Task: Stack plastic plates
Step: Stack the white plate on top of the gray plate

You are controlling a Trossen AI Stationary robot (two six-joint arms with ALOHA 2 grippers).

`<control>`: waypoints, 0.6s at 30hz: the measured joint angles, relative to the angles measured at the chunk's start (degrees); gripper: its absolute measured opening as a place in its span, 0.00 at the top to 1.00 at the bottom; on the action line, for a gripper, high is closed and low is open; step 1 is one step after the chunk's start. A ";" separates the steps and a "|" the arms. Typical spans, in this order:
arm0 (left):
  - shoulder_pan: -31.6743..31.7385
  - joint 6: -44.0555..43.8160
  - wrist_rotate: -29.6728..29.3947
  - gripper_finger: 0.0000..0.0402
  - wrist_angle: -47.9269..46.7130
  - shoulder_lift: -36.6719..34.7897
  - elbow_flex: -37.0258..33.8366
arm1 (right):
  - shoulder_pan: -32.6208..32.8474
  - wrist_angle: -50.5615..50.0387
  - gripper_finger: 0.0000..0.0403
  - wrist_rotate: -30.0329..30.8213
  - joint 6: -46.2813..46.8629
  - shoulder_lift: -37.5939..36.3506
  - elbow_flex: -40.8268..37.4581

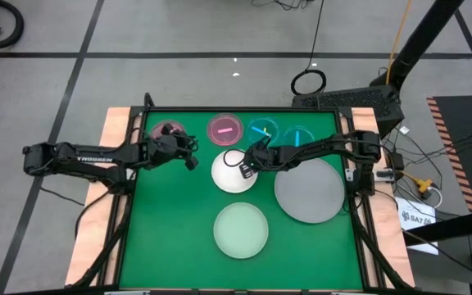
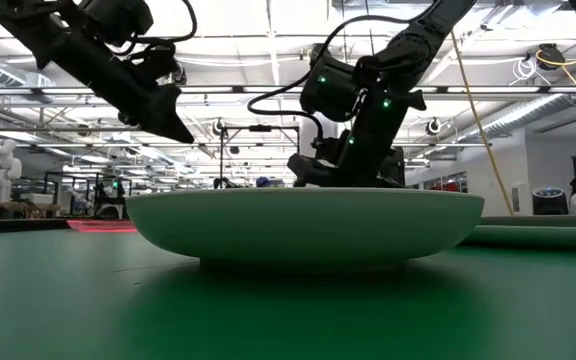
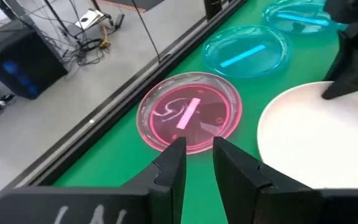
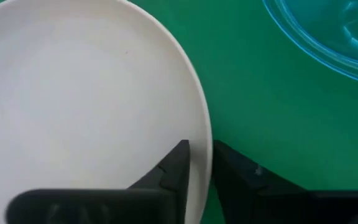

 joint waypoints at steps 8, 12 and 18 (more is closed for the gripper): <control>-1.73 -0.87 -0.03 0.78 -4.10 -2.28 0.00 | -0.65 4.27 0.97 -0.59 -2.14 -0.01 -0.03; -3.02 -2.94 -0.05 0.78 -6.28 -6.72 0.00 | -1.63 5.92 0.99 -2.82 -5.12 -1.40 -0.06; -6.79 -3.91 -0.05 0.78 -9.00 -14.74 0.00 | -1.76 5.23 0.99 -3.14 -7.72 -5.81 -0.07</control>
